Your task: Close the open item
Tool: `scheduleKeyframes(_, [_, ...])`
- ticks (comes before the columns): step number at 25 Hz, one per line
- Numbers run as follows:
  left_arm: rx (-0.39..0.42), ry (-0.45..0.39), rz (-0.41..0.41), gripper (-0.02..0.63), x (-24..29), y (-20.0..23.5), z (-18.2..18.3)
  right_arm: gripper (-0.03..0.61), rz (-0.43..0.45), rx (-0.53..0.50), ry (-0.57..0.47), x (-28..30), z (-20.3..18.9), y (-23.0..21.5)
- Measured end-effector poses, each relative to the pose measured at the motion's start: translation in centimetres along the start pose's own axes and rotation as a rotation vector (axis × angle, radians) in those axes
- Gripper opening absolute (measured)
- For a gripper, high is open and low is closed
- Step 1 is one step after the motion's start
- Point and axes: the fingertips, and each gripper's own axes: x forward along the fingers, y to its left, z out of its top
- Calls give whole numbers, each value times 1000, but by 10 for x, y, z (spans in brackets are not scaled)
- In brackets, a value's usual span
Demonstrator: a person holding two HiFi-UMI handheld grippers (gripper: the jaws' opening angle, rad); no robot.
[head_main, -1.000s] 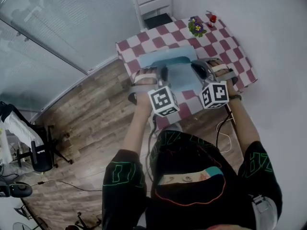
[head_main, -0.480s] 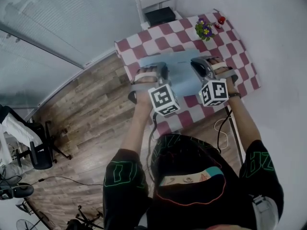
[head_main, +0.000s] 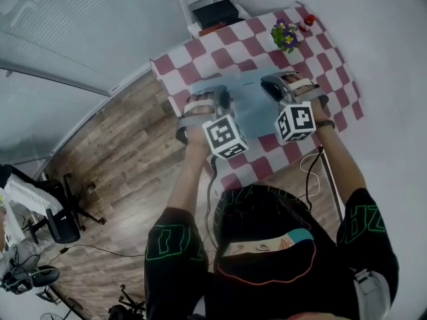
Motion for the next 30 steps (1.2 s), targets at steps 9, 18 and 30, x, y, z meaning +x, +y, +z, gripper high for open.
scheduleKeyframes(9, [-8, 11, -55, 86, 21, -1, -10, 44, 57, 8, 12, 22, -7, 5])
scheduleKeyframes(18, [-32, 37, -107, 103, 47, -3, -20, 54, 112, 19, 4, 51, -16, 10])
scheduleKeyframes(30, [-56, 78, -215, 121, 84, -12, -36, 63, 212, 20, -12, 91, -29, 24])
